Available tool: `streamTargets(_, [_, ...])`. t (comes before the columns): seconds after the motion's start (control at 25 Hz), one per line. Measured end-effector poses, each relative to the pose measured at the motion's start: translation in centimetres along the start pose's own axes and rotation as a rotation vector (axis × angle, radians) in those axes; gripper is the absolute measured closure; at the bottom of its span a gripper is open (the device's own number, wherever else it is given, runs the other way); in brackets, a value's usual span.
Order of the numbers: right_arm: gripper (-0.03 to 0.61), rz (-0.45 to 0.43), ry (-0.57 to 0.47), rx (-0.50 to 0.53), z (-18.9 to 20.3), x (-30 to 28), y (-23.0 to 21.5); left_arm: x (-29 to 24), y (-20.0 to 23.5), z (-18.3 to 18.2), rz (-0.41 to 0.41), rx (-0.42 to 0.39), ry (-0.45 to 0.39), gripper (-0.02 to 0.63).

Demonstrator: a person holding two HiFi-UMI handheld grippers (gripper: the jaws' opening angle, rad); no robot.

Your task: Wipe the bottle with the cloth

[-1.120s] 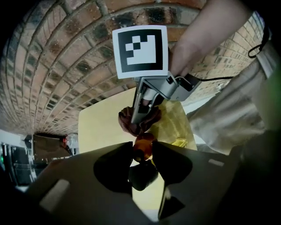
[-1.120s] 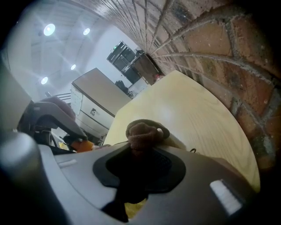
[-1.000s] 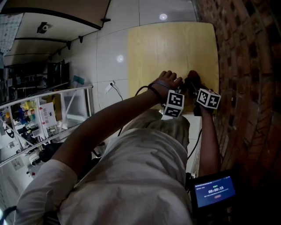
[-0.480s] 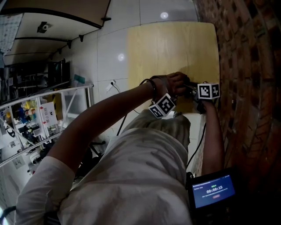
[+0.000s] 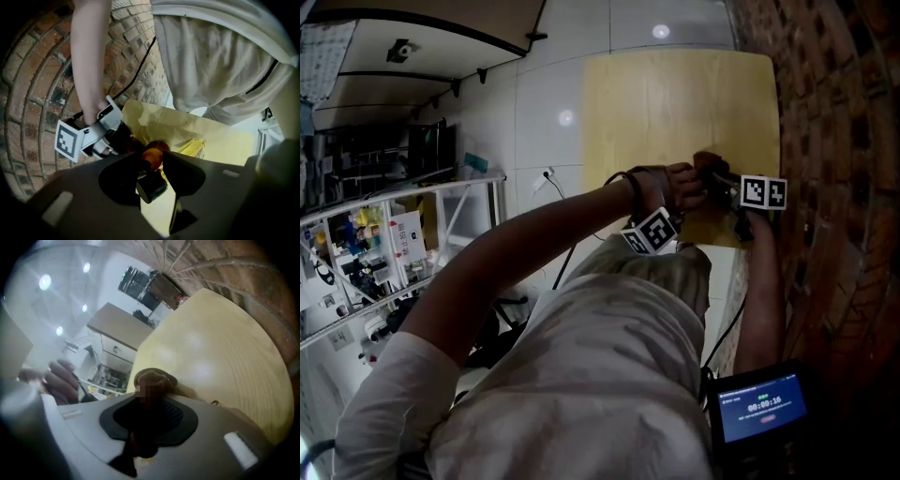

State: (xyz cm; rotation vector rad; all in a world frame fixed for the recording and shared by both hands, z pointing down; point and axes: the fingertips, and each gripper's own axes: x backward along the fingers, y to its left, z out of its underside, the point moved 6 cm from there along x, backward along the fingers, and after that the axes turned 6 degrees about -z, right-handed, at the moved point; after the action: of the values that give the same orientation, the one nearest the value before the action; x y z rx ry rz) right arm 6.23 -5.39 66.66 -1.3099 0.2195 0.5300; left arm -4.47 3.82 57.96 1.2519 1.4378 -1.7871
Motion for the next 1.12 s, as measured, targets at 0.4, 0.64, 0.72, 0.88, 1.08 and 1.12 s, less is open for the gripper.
streamTargets(0.4, [0.494,-0.029,0.375,0.035,0.4,-4.3,-0.3,-0.6,1.7,0.0,0.021,-0.15,-0.046,0.451])
streamTargets(0.64, [0.494,0.161,0.109,0.036,0.6,-2.8,-2.4,-0.9,1.5,0.4,0.01,0.028,0.023,0.448])
streamTargets(0.72, [0.494,0.137,-0.105,-0.088,1.3,-0.4,-2.3,-0.9,1.7,0.6,-0.009,0.204,0.056,0.399])
streamTargets(0.88, [0.494,0.099,-0.362,-0.243,4.8,3.0,-2.4,-1.2,1.2,2.3,-0.03,0.548,0.099,0.356])
streamTargets(1.08, [0.493,0.135,-0.321,-0.209,9.1,3.3,-1.7,-0.5,0.2,5.1,0.032,0.773,0.13,0.347])
streamTargets(1.12, [0.492,0.137,-0.301,-0.199,10.0,3.3,-1.6,-0.5,0.1,5.6,0.051,0.806,0.138,0.347])
